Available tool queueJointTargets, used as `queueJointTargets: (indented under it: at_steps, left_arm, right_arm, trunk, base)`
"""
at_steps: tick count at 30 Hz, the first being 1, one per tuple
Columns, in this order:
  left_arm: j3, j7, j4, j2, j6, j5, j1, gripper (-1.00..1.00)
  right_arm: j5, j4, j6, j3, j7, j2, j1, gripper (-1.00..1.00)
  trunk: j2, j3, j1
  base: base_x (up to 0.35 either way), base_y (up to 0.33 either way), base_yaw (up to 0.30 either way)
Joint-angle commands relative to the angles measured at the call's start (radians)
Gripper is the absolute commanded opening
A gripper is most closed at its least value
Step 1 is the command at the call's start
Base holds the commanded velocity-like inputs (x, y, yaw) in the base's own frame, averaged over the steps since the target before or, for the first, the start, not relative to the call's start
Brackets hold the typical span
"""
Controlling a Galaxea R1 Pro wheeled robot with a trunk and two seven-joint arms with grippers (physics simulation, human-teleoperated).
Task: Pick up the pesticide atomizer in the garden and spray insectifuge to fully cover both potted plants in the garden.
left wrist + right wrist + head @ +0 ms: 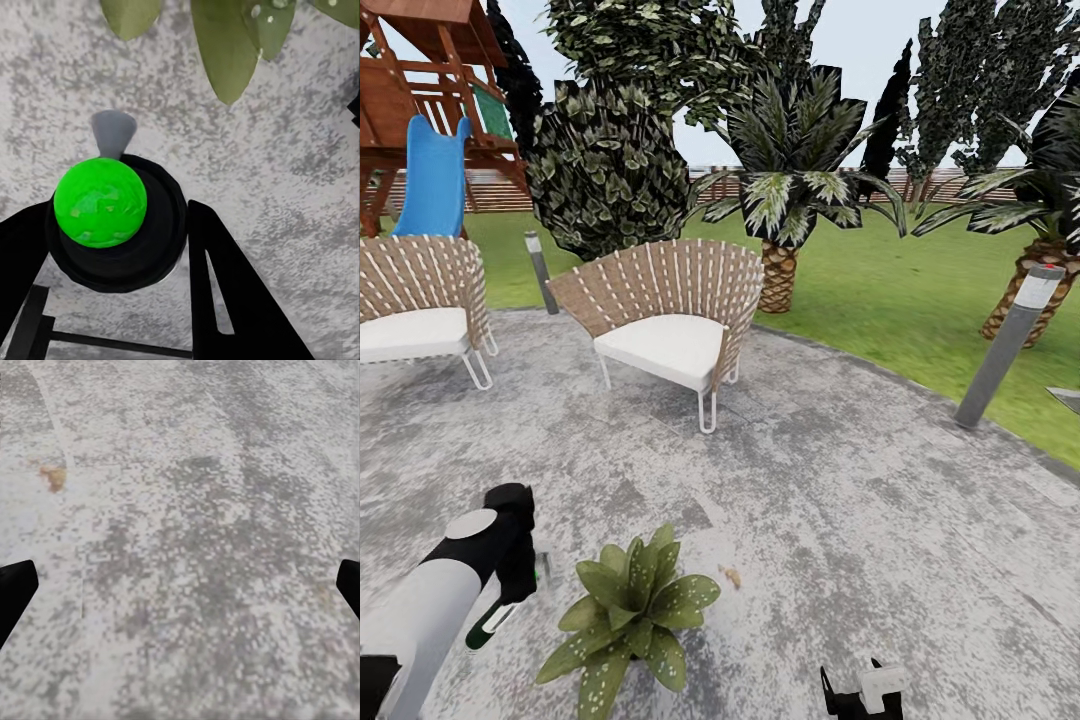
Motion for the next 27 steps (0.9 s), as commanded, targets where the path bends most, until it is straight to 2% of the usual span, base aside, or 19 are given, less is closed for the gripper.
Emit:
queueJointTargets:
  at_steps: [1, 6, 10, 12, 21, 27]
  left_arm:
    - [-0.005, -0.005, -0.001, 0.001, 0.010, -0.001, -0.003, -1.00]
    - [-0.004, -0.002, -0.001, 0.018, 0.009, -0.002, -0.006, -1.00]
    - [-0.002, 0.000, 0.000, 0.063, 0.007, -0.002, 0.002, -1.00]
    - [-0.002, 0.002, 0.001, 0.072, 0.006, -0.002, 0.005, -1.00]
    - [-0.005, 0.009, 0.017, 0.059, 0.006, -0.003, 0.011, -1.00]
    - [-0.002, 0.098, 0.011, 0.060, 0.024, 0.001, 0.025, -1.00]
  right_arm:
    - [-0.008, 0.000, -0.002, 0.009, -0.003, 0.000, 0.000, 1.00]
    - [-0.008, 0.000, -0.002, 0.009, -0.003, 0.000, 0.000, 1.00]
    - [-0.008, 0.000, -0.002, 0.009, -0.003, 0.000, 0.000, 1.00]
    - [-0.008, 0.000, -0.002, 0.009, -0.003, 0.000, 0.000, 1.00]
    - [-0.009, 0.000, -0.002, 0.009, -0.003, 0.000, 0.000, 1.00]
    - [-0.009, 0.000, -0.002, 0.009, -0.003, 0.001, 0.000, 1.00]
  trunk:
    - [0.000, -0.001, 0.000]
    - [0.000, -0.001, 0.000]
    - [0.000, -0.001, 0.000]
    - [0.000, -0.001, 0.000]
    - [0.000, -0.001, 0.000]
    - [0.000, -0.001, 0.000]
  base:
    - [0.000, 0.000, 0.000]
    - [0.000, 0.000, 0.000]
    - [0.000, 0.000, 0.000]
    - [0.000, 0.000, 0.000]
    - [0.000, 0.000, 0.000]
    - [0.000, 0.000, 0.000]
